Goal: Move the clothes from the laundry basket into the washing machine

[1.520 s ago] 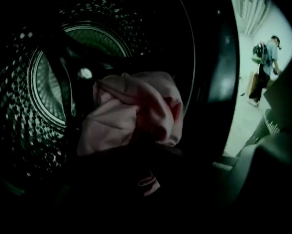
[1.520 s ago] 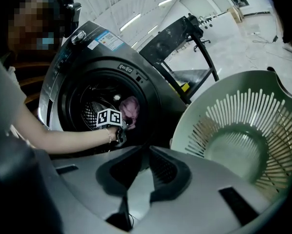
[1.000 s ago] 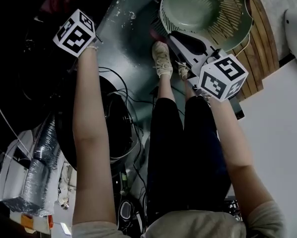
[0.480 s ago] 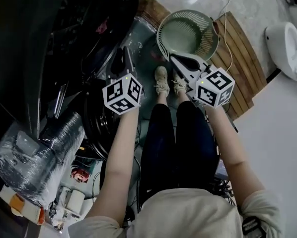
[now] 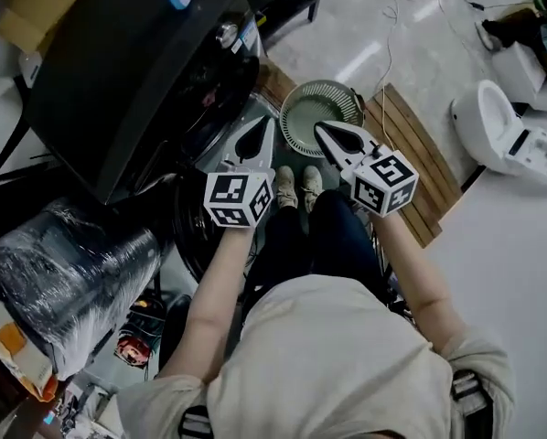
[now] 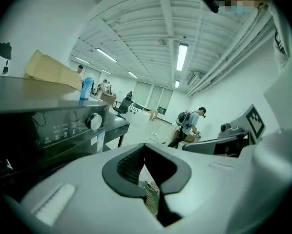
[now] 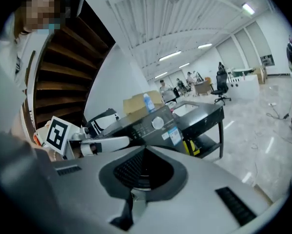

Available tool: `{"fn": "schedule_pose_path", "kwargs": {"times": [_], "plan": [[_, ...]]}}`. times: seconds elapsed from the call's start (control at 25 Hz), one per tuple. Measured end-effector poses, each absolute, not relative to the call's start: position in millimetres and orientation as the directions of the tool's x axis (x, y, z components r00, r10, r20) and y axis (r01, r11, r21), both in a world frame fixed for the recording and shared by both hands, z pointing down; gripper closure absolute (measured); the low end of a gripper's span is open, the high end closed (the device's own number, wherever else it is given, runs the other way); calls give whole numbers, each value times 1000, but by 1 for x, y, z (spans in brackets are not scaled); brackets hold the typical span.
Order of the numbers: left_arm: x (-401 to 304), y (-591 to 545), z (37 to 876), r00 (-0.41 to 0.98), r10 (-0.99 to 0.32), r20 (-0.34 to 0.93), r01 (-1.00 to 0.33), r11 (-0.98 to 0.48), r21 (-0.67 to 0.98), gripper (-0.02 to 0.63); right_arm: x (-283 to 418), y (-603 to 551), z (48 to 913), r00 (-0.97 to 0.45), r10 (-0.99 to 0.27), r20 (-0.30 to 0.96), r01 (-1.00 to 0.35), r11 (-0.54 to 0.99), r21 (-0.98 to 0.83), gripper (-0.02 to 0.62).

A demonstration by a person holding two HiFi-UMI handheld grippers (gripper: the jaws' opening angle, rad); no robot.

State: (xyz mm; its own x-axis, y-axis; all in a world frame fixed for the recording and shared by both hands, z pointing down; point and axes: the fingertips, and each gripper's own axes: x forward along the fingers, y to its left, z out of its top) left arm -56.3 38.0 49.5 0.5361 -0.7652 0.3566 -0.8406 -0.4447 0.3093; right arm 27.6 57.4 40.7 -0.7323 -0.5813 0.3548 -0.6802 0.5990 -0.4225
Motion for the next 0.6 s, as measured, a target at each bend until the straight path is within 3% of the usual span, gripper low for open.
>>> {"fn": "schedule_pose_path", "kwargs": {"times": [0.6], "plan": [[-50, 66, -25, 558, -776, 294, -830, -517, 210, 595, 10, 73, -50, -715, -651, 254, -699, 657, -282, 586]]}}
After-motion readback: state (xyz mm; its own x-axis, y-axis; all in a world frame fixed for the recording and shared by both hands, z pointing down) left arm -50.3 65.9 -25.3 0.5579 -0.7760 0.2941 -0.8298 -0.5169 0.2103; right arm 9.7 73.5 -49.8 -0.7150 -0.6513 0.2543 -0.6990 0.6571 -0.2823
